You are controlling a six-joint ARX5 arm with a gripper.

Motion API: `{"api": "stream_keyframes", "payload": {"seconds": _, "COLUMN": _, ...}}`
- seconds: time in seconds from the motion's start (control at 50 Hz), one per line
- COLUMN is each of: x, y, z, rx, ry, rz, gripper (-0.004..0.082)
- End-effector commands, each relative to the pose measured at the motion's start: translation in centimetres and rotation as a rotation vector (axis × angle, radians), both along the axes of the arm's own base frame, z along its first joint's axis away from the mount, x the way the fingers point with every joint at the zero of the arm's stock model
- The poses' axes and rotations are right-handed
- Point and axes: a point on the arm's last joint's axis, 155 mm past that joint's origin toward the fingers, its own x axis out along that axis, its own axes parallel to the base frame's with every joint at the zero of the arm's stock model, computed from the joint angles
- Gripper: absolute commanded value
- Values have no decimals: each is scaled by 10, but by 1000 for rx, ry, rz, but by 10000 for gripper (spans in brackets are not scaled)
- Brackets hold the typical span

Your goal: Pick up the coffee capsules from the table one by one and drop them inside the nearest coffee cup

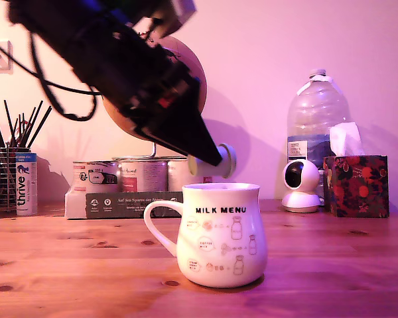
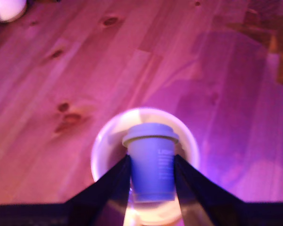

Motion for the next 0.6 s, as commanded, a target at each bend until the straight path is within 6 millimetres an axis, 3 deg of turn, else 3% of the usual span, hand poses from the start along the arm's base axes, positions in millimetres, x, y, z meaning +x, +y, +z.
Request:
{"api": "stream_keyframes", "payload": {"seconds": 0.0, "x": 0, "y": -4, "z": -8, "rx": 22, "ry": 7, "rz": -13, "gripper": 177}}
{"api": "stream_keyframes", "payload": {"seconds": 0.58, "x": 8, "y": -8, "z": -16, "rx": 86, "ry": 4, "rz": -26, "gripper": 178}}
